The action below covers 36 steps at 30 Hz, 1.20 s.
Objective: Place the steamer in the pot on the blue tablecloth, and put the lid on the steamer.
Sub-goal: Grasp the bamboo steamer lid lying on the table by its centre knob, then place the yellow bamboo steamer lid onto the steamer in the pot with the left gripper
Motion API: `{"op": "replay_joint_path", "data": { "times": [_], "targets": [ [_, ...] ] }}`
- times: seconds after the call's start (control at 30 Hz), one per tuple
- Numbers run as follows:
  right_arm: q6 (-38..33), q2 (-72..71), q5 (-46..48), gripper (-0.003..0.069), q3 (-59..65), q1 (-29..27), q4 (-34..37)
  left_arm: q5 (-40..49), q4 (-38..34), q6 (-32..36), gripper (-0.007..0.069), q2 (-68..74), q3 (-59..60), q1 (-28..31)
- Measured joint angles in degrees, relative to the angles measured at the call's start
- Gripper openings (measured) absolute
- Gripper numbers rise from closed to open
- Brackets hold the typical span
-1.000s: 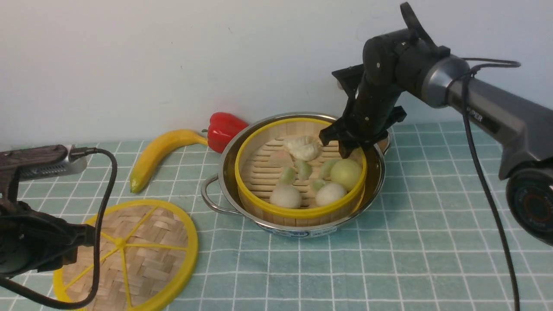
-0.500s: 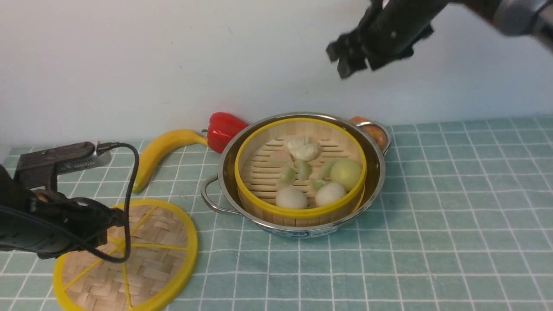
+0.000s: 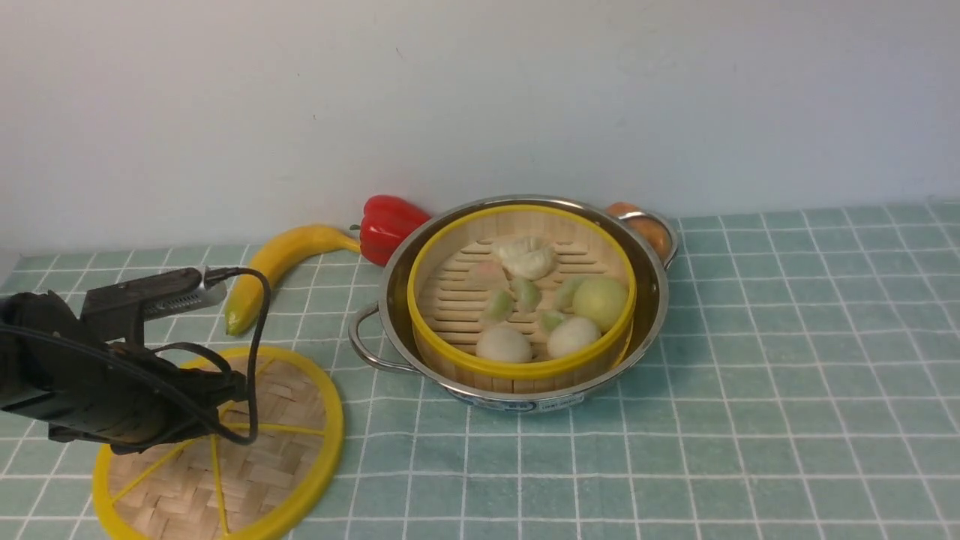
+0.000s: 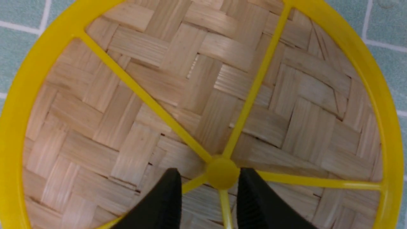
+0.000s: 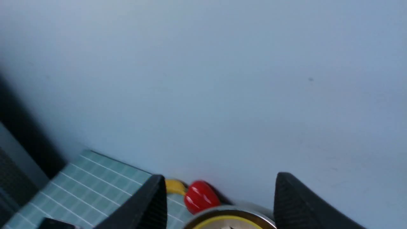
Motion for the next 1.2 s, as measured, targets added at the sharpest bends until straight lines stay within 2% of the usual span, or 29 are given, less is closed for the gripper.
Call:
{"op": "replay_joint_path", "data": {
  "times": [0.07,0.17,0.27,0.37,0.6,0.7,0.83,0.9,1.07,1.2],
  "targets": [
    [-1.3,-5.7,0.0,0.0447,-0.1,0.0,4.2,-0.8,-0.5,0.0,0.0244,1.1,0.0,0.0],
    [-2.4,-9.8,0.0,0.0447,0.9,0.0,5.8,-0.9,-1.1,0.0,0.0242,1.4,0.0,0.0],
    [-3.1,-14.0,0.0,0.0447,3.8,0.0,6.1,-1.0,-1.5,0.0,0.0211,1.5,-0.1,0.0],
    [-3.7,-18.3,0.0,0.0447,9.4,0.0,6.1,-1.4,-1.6,0.0,0.0127,1.6,-0.2,0.0],
    [-3.9,-25.8,0.1,0.0447,23.6,0.0,5.3,1.9,1.5,-0.1,0.0113,1.7,-2.4,0.0],
    [-3.7,-29.8,0.2,0.0447,29.9,0.0,3.9,8.3,6.1,-0.3,0.0113,1.0,-6.5,0.0],
    [-1.7,-36.5,0.3,0.0447,35.8,0.0,1.4,17.7,14.0,-1.9,0.0113,-1.5,-18.1,0.0],
    [-0.6,-38.8,0.4,0.0447,37.1,0.0,0.4,20.6,15.5,-2.4,0.0113,-1.9,-23.5,0.0],
    [2.4,-42.5,0.4,0.0447,38.7,0.0,-0.6,25.1,15.0,-2.4,0.0113,-2.1,-35.5,-3.0],
    [3.2,-43.0,0.4,0.0447,38.7,0.0,-0.6,25.3,12.4,-0.3,0.0113,-0.1,-43.2,-11.7]
  ]
}}
